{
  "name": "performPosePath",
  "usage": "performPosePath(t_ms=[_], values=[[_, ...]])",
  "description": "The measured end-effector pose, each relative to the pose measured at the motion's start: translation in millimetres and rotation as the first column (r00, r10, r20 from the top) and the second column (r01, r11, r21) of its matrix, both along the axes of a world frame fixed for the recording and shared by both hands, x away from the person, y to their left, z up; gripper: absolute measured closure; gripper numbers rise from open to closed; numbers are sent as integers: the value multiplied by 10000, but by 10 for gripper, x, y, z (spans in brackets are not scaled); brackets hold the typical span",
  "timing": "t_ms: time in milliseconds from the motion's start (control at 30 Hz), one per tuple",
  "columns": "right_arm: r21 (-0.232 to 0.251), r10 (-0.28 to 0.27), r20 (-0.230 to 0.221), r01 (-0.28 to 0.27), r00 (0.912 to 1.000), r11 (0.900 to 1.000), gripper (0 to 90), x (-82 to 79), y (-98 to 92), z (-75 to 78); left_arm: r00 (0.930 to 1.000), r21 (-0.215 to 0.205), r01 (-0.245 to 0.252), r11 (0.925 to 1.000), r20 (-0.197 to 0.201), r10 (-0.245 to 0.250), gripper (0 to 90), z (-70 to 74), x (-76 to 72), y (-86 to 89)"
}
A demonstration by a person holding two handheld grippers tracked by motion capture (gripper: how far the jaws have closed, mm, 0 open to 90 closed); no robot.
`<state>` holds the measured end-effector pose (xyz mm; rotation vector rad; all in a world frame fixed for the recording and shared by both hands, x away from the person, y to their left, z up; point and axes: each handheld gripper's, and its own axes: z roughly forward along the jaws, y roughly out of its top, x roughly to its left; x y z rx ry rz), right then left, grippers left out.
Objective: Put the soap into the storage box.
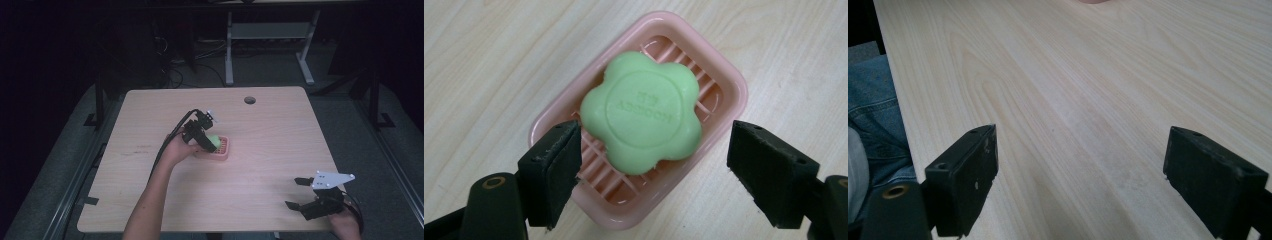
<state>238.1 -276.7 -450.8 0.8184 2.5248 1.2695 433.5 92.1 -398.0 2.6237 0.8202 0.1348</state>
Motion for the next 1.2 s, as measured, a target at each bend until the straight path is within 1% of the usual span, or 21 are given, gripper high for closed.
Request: performPosePath(t_ms=[33, 200, 467, 567, 767, 867, 967, 1200], values=[[-1, -10, -33, 10, 10000, 10000, 138, -1, 3, -1, 10000, 63, -7, 10000, 29, 7, 216, -6, -12, 3], [-37, -15, -25, 15, 10000, 10000, 138, -3, 9, -1, 10000, -3, -79, 10000, -35, 79, 215, -22, -25, 26], [-40, -29, -29, 29, 10000, 10000, 138, -4, 7, -3, 9999, -60, 57, 10000, -118, -58, 215, -15, -77, 81], [-42, -39, -34, 39, 10000, 10000, 138, -3, 4, -4, 9999, -64, 103, 9999, -61, -103, 215, -4, -84, 98], [-65, -64, -45, 63, 10000, 10000, 138, -4, 7, -5, 10000, -177, 61, 9998, 25, -60, 215, 14, -133, 149], [-66, -68, -53, 67, 10000, 10000, 138, -4, 7, -6, 10000, -191, 57, 9998, 1, -57, 215, 25, -143, 166], [-71, -71, -43, 70, 10000, 9999, 138, -3, 7, -7, 10000, -386, -59, 9992, 40, 61, 215, 32, -175, 190], [-90, -69, -36, 69, 10000, 9999, 138, -1, 8, -9, 10000, -397, -52, 9992, -10, 52, 215, 41, -226, 234]])
